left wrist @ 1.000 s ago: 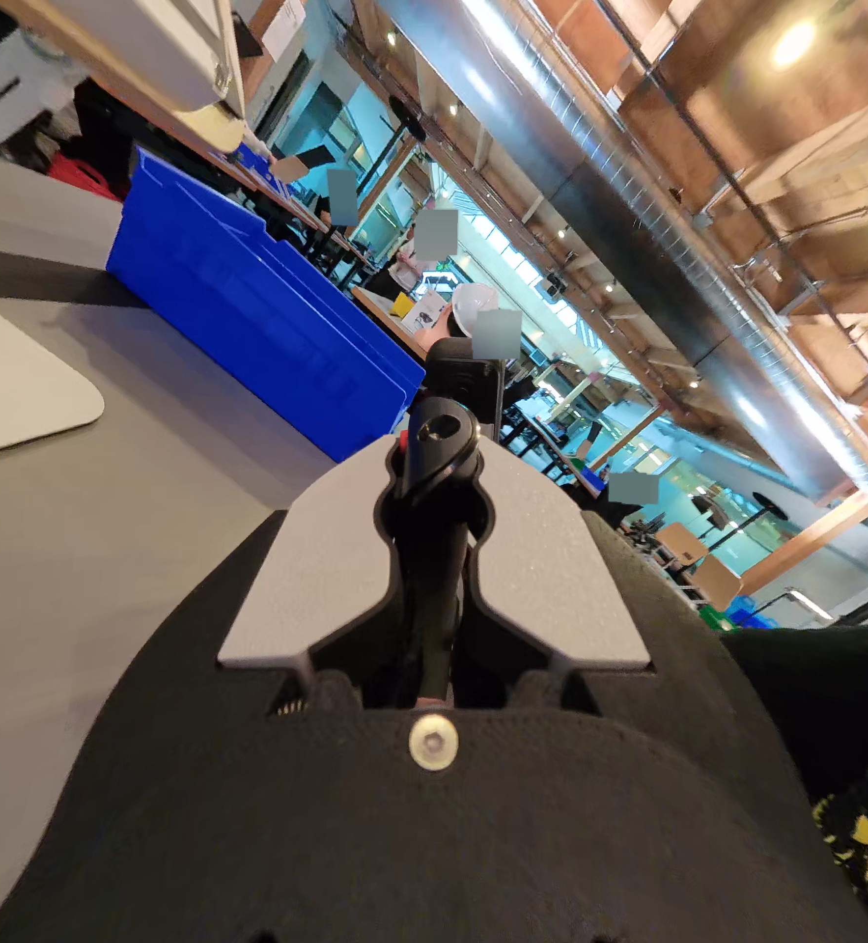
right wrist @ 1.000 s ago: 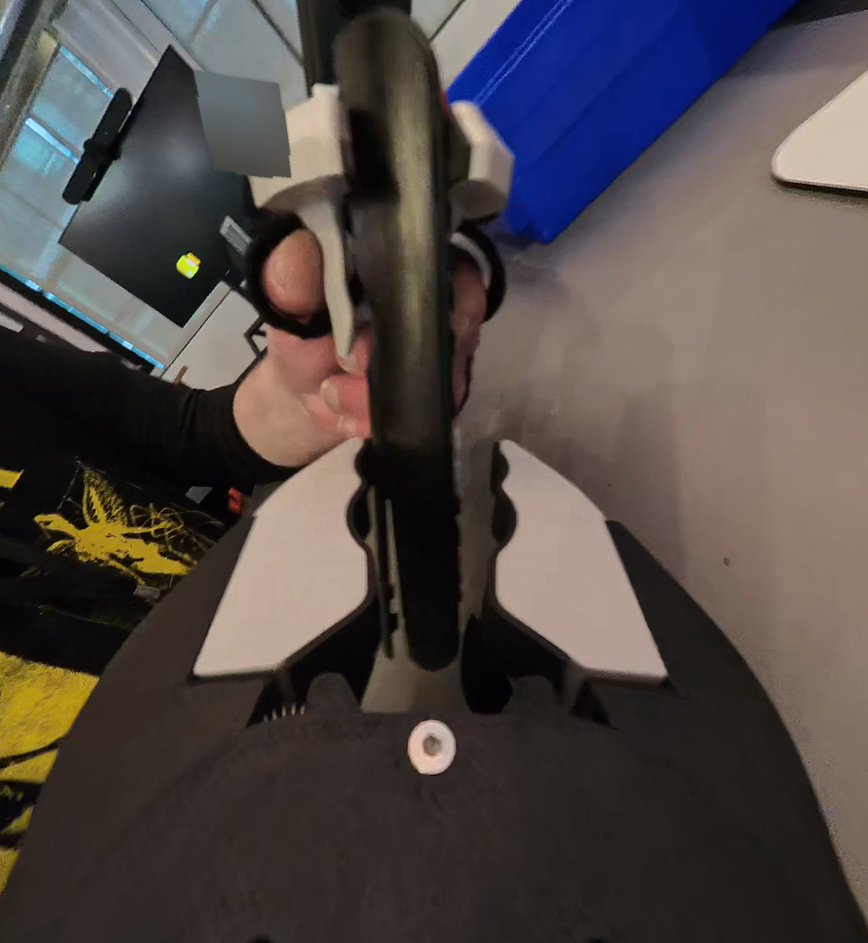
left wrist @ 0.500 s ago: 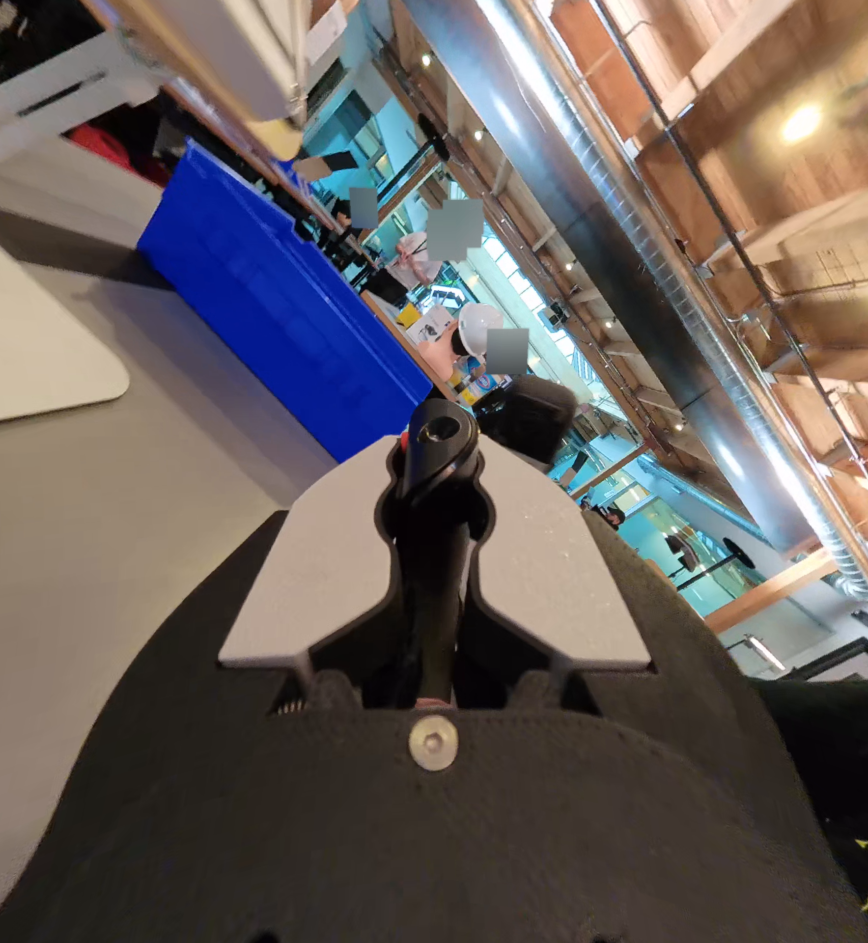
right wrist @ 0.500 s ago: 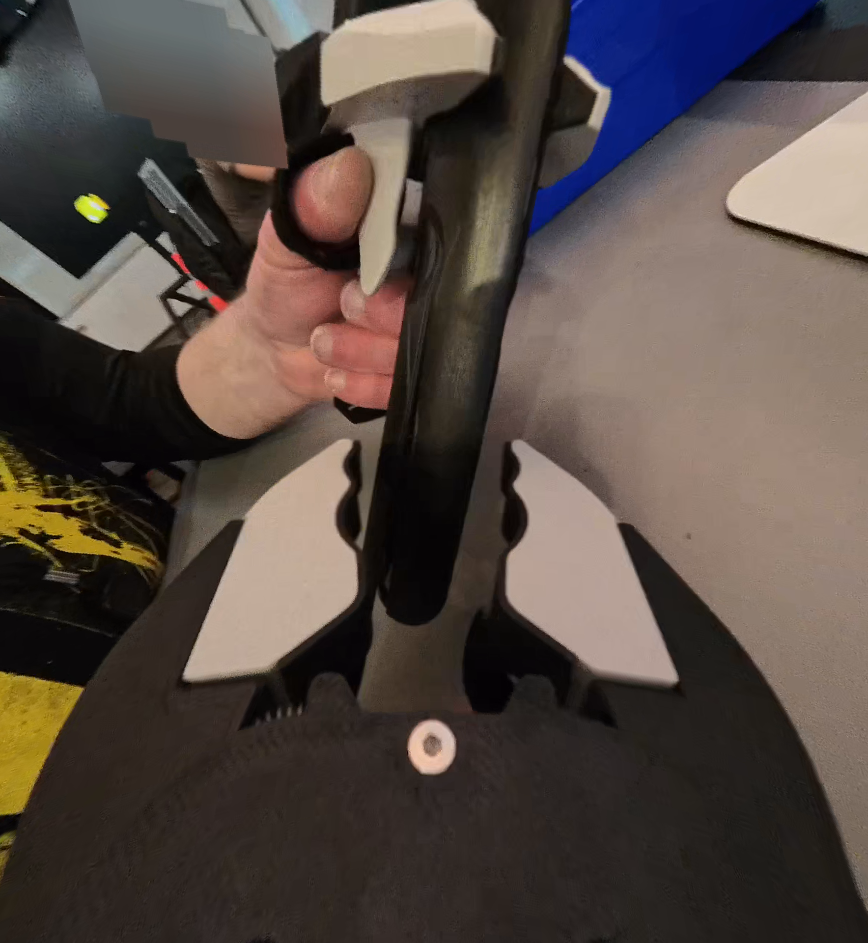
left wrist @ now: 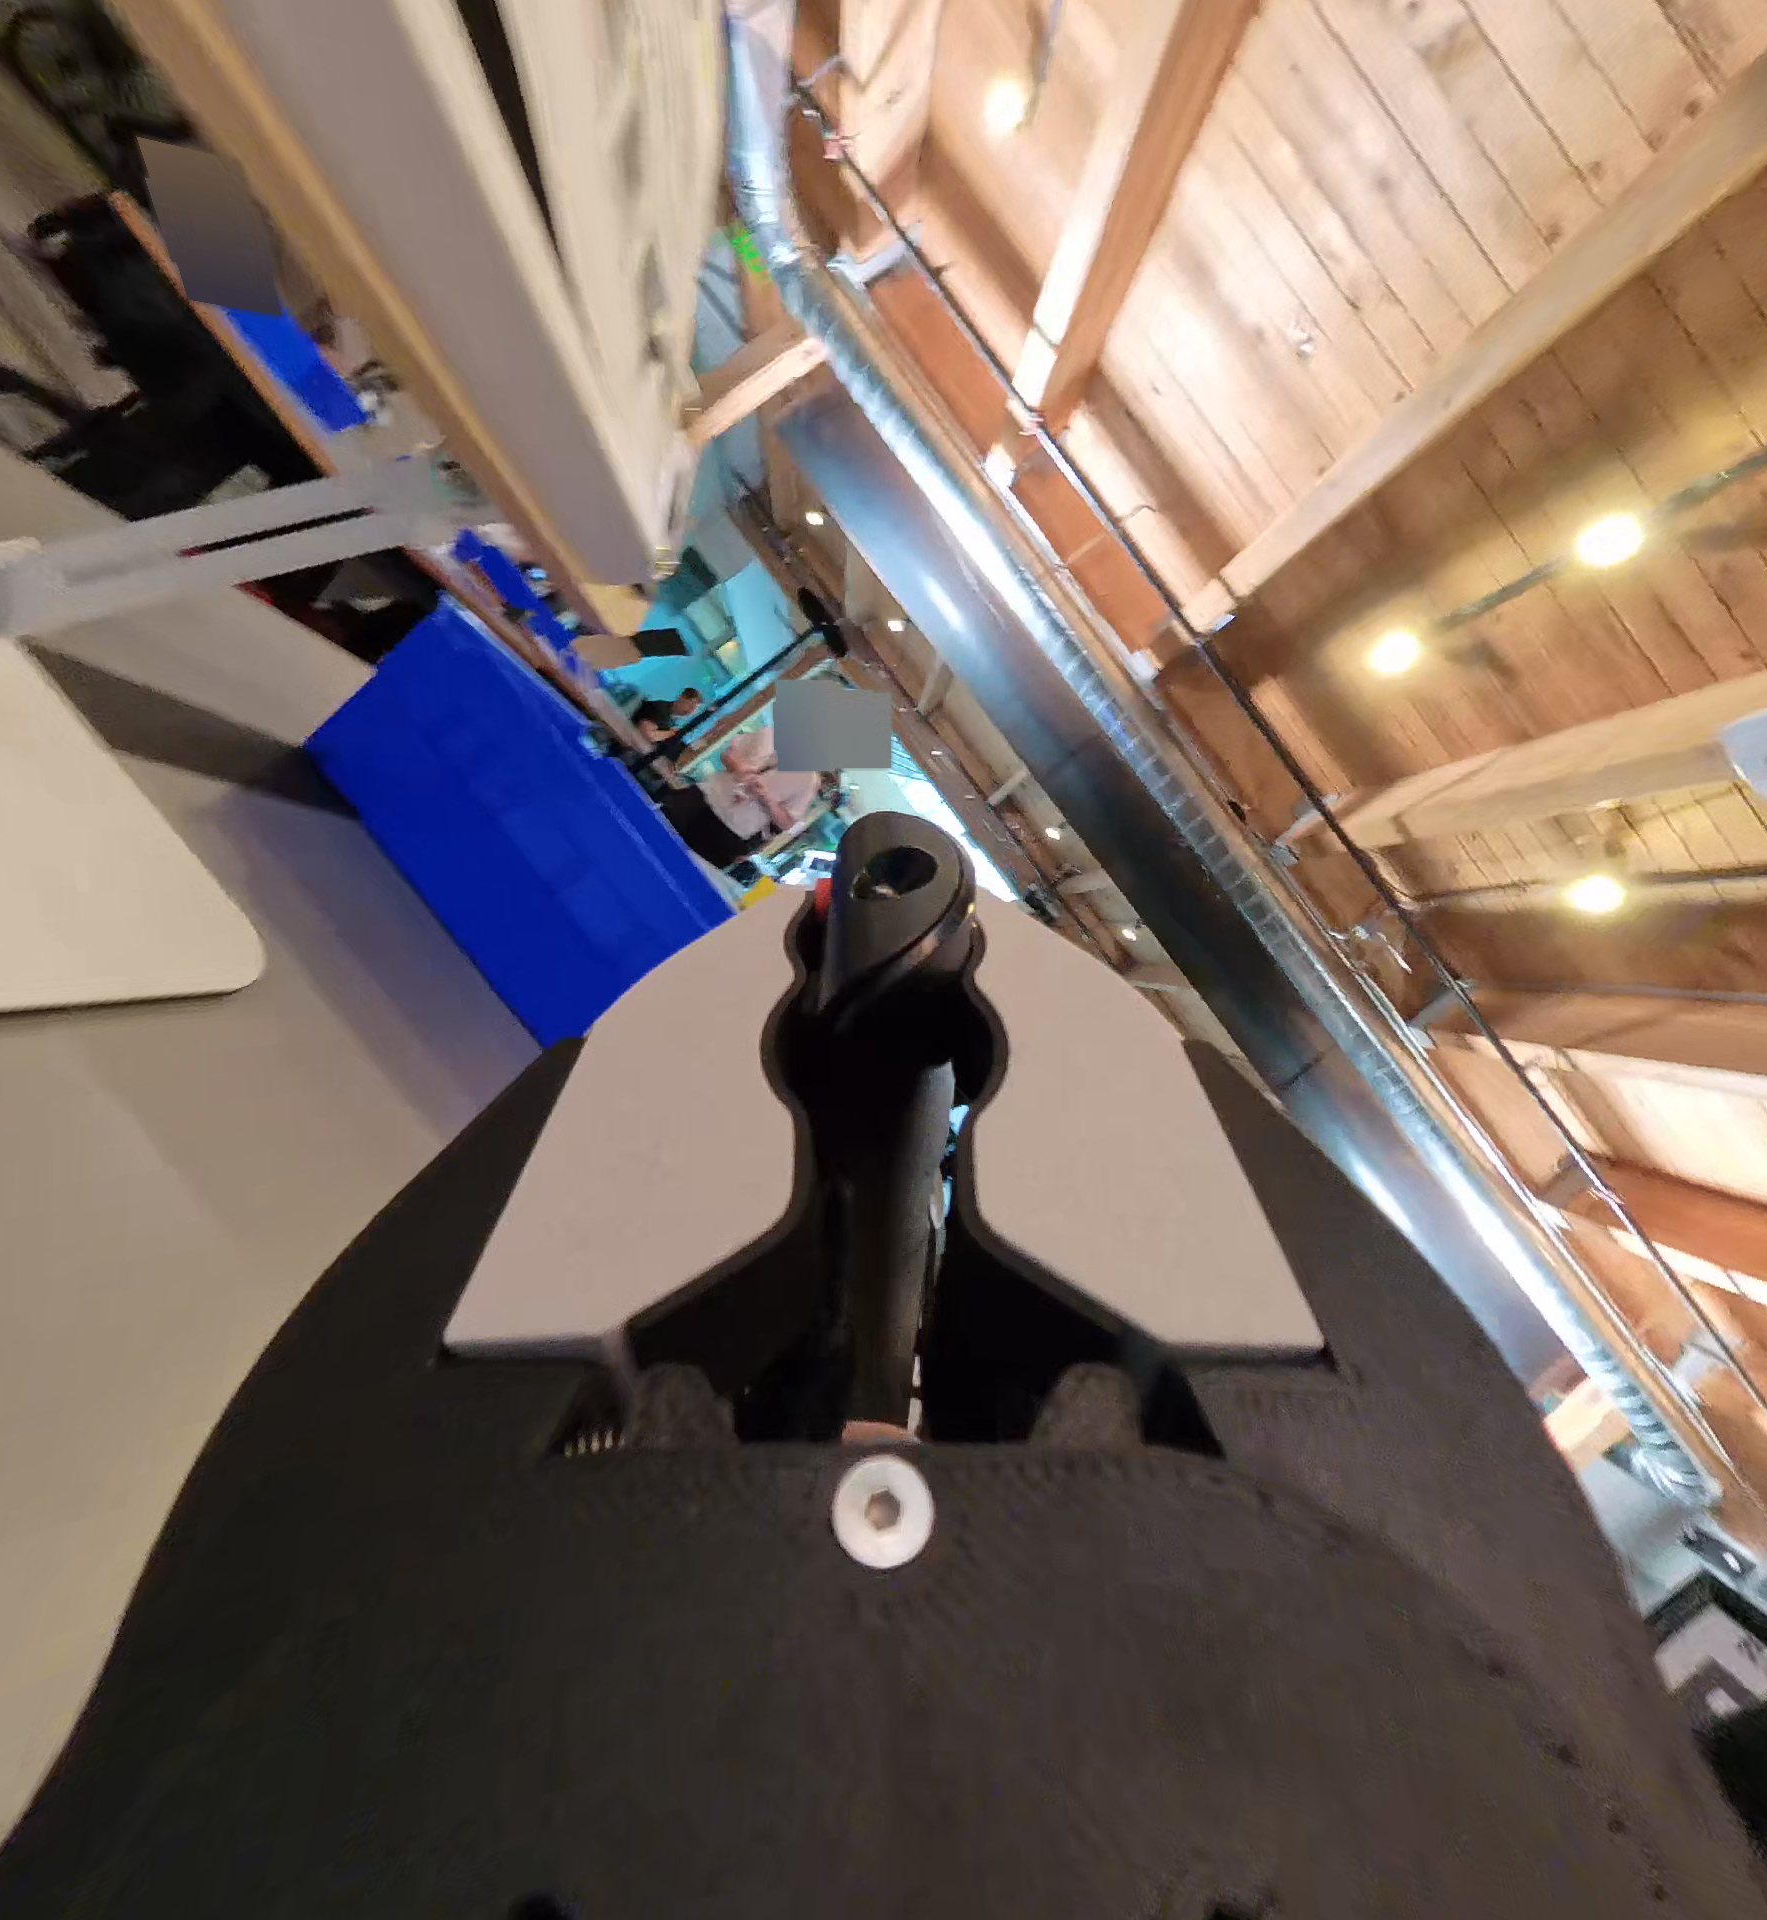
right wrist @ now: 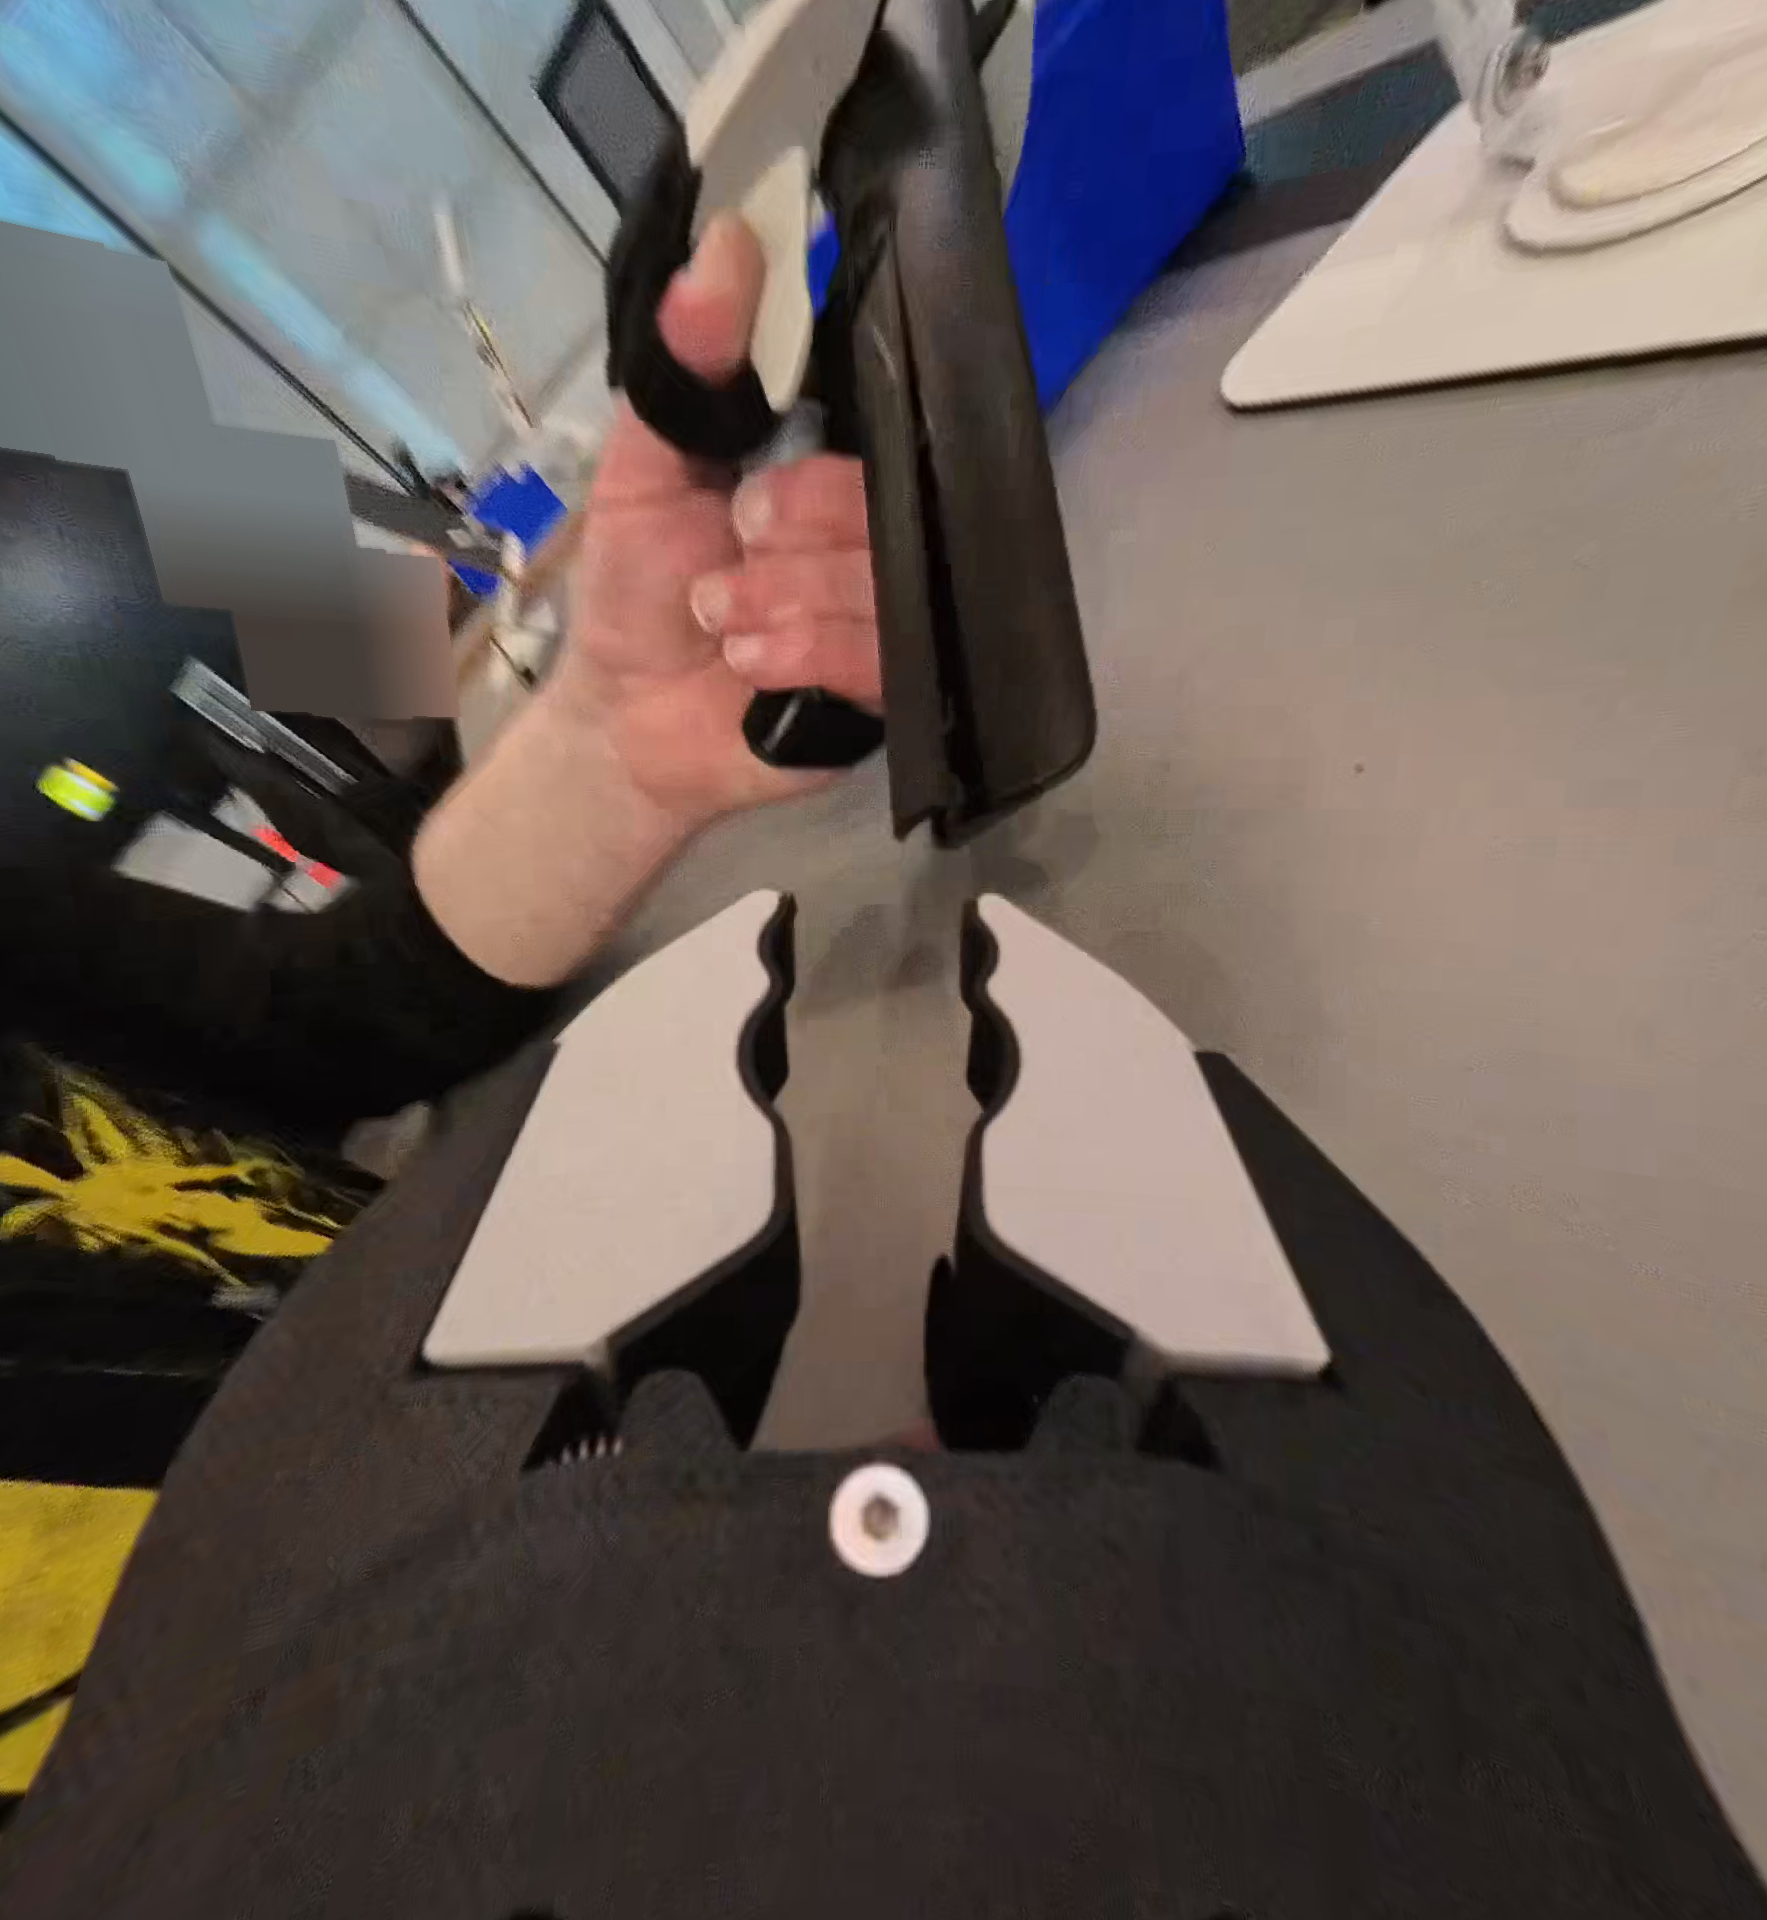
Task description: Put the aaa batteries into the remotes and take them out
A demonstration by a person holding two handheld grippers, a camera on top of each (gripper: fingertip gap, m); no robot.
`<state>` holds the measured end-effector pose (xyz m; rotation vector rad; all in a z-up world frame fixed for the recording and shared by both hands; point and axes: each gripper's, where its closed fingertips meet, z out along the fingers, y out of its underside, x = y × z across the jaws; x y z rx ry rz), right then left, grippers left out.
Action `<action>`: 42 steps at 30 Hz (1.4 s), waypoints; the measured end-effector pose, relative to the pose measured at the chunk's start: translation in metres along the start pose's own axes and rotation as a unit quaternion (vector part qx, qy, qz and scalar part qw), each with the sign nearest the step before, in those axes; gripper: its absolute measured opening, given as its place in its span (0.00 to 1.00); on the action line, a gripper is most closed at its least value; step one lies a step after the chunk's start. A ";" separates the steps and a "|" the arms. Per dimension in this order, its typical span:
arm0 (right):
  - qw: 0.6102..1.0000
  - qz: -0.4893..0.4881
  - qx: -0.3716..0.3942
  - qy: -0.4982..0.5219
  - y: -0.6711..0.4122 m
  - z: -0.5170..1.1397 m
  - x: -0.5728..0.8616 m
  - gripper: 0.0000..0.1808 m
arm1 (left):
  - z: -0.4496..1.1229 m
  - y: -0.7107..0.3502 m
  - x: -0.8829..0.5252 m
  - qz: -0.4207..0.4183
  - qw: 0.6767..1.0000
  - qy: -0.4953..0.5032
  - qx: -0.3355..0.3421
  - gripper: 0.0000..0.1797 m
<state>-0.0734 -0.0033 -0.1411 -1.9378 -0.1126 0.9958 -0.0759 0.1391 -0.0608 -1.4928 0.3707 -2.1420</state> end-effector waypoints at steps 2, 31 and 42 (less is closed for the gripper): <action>0.997 0.042 0.056 -0.023 -0.011 -0.005 -0.001 0.17 | 0.002 0.000 0.011 0.008 1.000 0.027 0.009 0.13; 0.969 0.061 0.233 -0.056 -0.056 -0.009 0.000 0.05 | 0.020 -0.005 0.054 0.147 0.988 0.001 0.056 0.13; 0.964 0.023 0.260 -0.047 -0.060 -0.019 0.003 0.10 | 0.019 -0.005 0.032 0.071 0.995 -0.001 0.074 0.13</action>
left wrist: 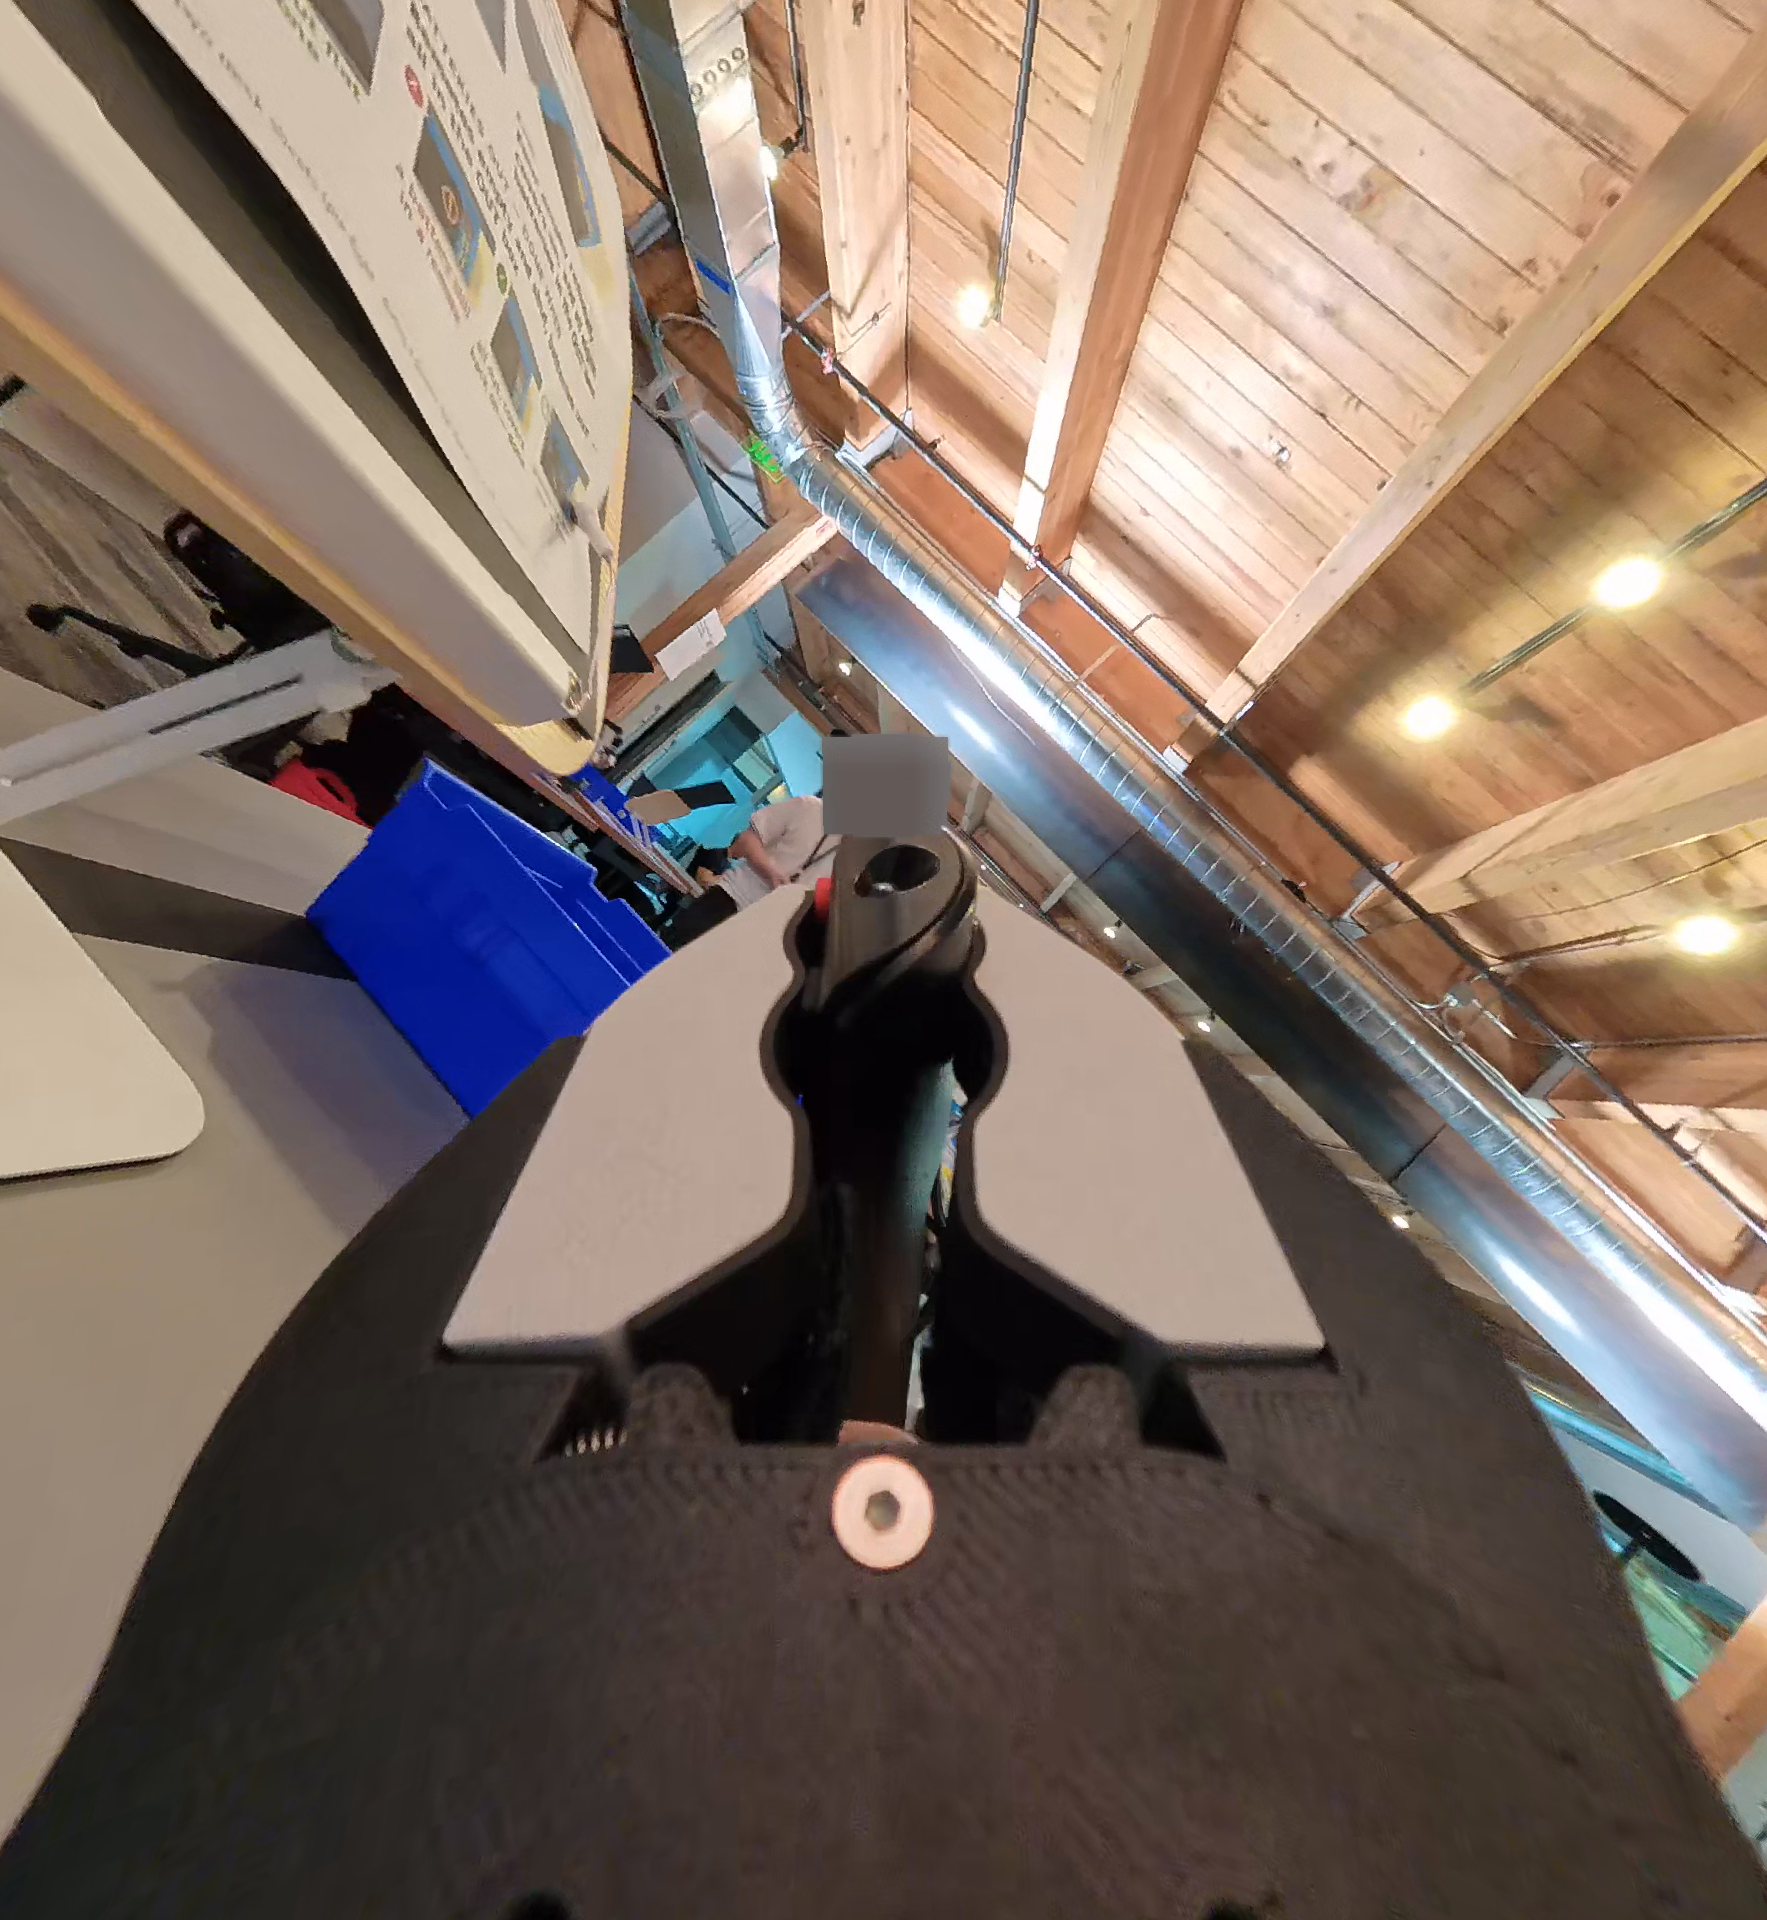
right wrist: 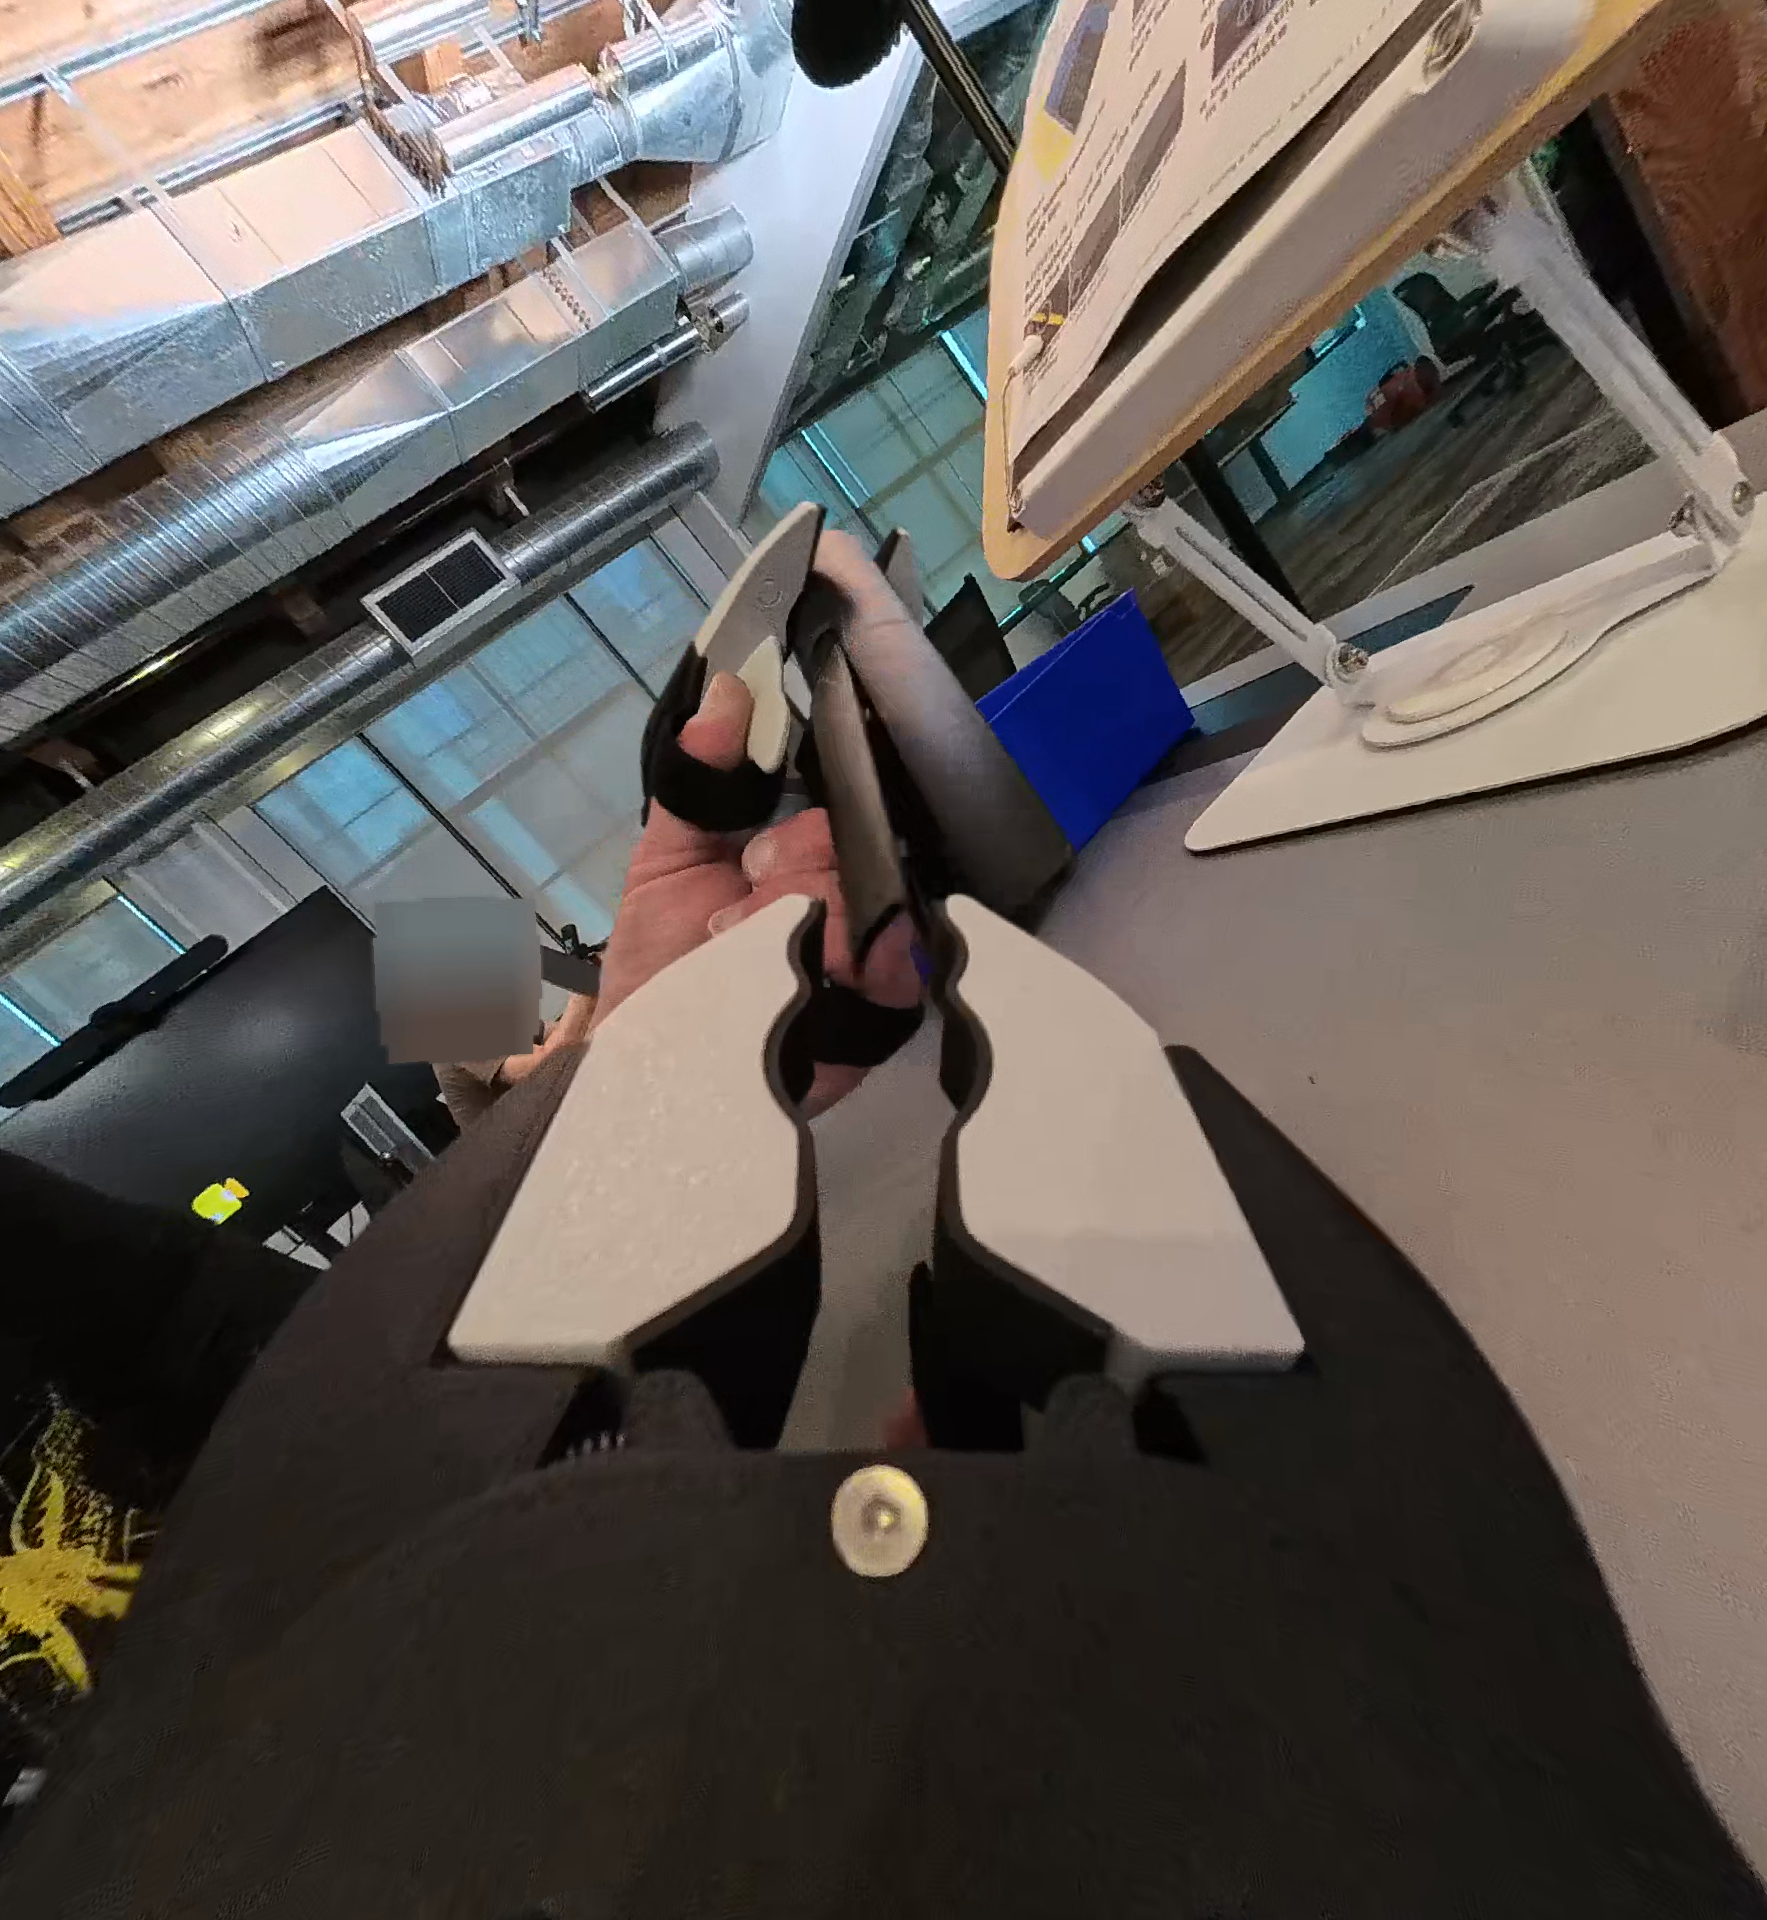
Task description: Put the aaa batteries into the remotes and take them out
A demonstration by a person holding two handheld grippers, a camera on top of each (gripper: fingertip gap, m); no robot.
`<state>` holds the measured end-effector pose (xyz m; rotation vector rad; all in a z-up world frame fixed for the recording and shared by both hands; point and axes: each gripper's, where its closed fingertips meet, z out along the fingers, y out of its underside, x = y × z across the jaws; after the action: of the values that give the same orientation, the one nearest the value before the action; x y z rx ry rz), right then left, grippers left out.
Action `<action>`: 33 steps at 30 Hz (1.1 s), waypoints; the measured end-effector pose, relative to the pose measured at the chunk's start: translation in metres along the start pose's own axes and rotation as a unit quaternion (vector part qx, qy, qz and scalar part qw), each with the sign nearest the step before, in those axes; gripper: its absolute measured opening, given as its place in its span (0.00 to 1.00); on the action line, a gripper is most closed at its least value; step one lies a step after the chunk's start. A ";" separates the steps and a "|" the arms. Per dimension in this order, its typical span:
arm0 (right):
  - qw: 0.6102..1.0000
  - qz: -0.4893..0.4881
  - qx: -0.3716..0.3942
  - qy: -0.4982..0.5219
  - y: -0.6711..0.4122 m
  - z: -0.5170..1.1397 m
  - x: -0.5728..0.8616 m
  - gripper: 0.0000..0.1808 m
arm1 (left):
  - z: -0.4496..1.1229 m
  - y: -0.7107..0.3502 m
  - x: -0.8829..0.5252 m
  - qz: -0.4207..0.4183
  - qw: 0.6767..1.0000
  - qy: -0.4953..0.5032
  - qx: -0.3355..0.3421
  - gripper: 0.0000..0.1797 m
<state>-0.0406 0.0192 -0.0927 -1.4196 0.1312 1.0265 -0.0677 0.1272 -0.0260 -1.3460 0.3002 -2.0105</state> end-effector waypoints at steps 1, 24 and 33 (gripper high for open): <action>1.000 -0.003 -0.003 -0.006 0.002 0.002 -0.002 0.10 | 0.000 0.003 0.000 -0.005 1.000 0.001 -0.003 0.13; 0.996 -0.027 -0.084 -0.018 0.003 -0.003 -0.019 0.02 | -0.001 -0.012 0.004 -0.047 0.999 0.008 -0.023 0.13; 0.991 0.036 -0.132 -0.012 0.014 -0.004 -0.019 0.02 | -0.022 0.006 -0.026 -0.120 0.992 -0.023 -0.003 0.13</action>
<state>-0.0592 0.0035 -0.0920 -1.6511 0.0298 1.1508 -0.0784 0.1362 -0.0575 -1.4898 0.1279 -2.1718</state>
